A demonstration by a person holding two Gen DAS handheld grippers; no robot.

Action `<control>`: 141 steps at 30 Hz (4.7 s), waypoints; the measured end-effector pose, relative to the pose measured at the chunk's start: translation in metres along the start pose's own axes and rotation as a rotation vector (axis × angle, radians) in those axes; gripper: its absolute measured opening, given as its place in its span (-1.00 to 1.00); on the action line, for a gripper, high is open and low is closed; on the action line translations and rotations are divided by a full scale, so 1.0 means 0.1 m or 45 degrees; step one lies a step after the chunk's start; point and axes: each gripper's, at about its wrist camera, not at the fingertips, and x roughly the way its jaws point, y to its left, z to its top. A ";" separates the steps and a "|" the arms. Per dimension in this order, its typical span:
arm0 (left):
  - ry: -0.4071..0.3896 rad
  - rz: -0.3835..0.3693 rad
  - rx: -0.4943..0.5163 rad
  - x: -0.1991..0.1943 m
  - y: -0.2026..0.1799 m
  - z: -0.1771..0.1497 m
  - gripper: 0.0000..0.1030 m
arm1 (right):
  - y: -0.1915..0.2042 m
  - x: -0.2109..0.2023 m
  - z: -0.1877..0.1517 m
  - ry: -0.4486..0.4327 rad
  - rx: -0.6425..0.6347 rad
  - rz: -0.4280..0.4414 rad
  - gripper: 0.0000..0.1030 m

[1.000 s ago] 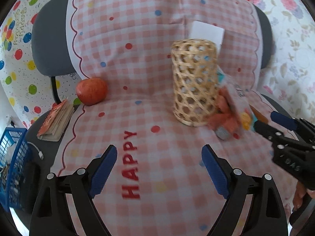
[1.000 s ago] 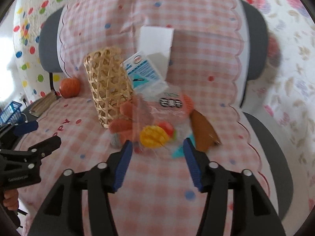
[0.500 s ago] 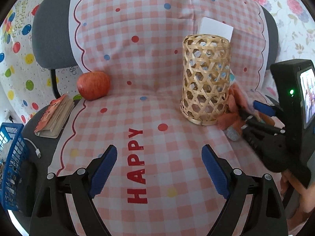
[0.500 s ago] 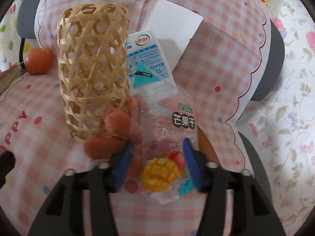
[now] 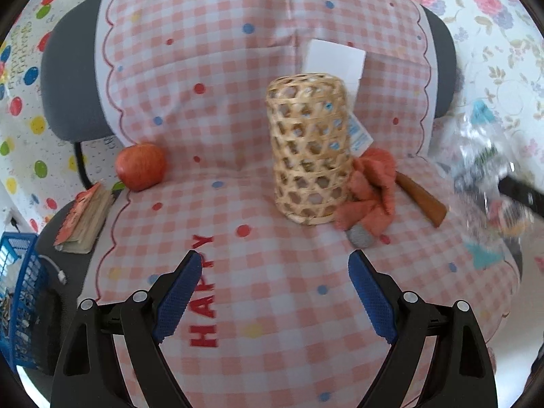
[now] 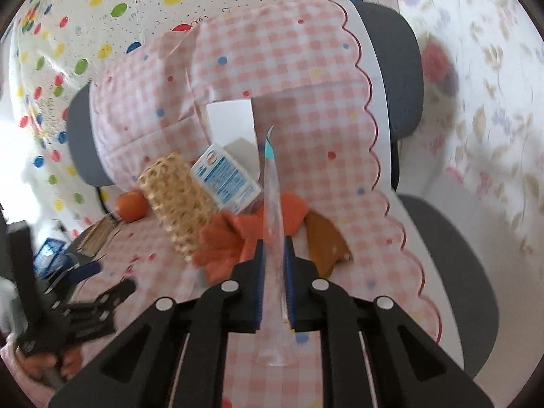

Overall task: Collect trash
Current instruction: 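Grasp the bamboo cup with the left tool while the right tool grasps the clear plastic bag, then carry the bamboo cup and plastic bag to the pink bin and release both, then move both tools back over the chair toward the milk carton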

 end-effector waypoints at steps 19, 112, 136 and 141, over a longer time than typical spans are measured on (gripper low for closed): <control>-0.123 0.010 -0.015 0.34 -0.24 1.02 0.75 | 0.05 -0.03 -0.10 -0.040 -0.035 0.002 -0.80; -0.099 -0.445 0.452 -1.16 -1.95 -1.30 0.74 | -1.02 -1.96 -2.19 0.044 0.365 -0.384 -0.21; -0.048 -0.011 0.037 -0.53 -0.25 -0.54 0.74 | -0.21 -0.51 -0.79 0.039 0.001 -0.088 -0.21; -0.023 0.004 0.009 -0.23 -0.13 -0.28 0.70 | -0.16 -0.20 -0.53 0.041 -0.014 -0.054 -0.21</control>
